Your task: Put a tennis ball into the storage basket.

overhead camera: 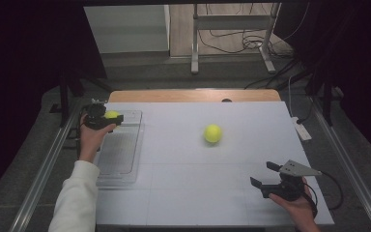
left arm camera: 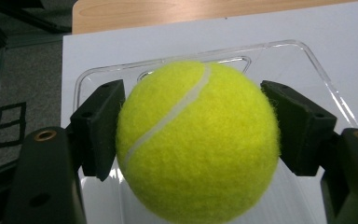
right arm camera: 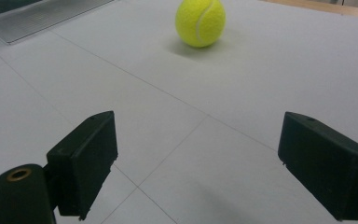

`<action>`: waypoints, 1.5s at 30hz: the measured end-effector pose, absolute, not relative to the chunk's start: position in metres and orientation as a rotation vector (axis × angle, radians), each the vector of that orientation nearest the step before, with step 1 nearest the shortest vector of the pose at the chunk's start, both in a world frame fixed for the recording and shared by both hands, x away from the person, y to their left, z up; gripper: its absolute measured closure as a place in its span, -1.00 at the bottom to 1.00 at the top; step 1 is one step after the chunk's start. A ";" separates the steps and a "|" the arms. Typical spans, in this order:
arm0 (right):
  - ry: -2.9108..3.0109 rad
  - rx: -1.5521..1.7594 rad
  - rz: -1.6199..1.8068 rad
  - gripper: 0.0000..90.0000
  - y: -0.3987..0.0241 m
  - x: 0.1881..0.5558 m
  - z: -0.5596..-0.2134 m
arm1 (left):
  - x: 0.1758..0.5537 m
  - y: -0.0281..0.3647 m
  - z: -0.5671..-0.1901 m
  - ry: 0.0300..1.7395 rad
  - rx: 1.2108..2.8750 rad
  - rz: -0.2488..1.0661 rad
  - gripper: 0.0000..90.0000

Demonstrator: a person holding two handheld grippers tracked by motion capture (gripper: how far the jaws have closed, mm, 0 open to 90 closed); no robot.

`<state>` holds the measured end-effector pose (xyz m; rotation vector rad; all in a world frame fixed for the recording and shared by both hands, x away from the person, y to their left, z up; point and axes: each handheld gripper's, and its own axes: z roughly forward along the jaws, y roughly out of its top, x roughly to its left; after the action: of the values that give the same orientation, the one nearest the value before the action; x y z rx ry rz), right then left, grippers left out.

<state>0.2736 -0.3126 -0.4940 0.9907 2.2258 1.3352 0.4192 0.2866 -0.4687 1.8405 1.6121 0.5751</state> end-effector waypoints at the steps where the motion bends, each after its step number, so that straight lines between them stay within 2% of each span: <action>1: 2.224 0.989 1.336 -0.72 -0.313 0.273 -0.494 | 0.419 0.286 -0.469 1.612 1.846 0.577 -0.41; 45: 2.227 0.992 1.331 -0.72 -0.313 0.274 -0.494 | 0.428 0.284 -0.490 1.644 1.942 0.497 -0.41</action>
<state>0.2739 -0.3127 -0.4944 0.9917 2.2265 1.3306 0.4283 0.2842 -0.4895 1.9418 1.6442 0.4972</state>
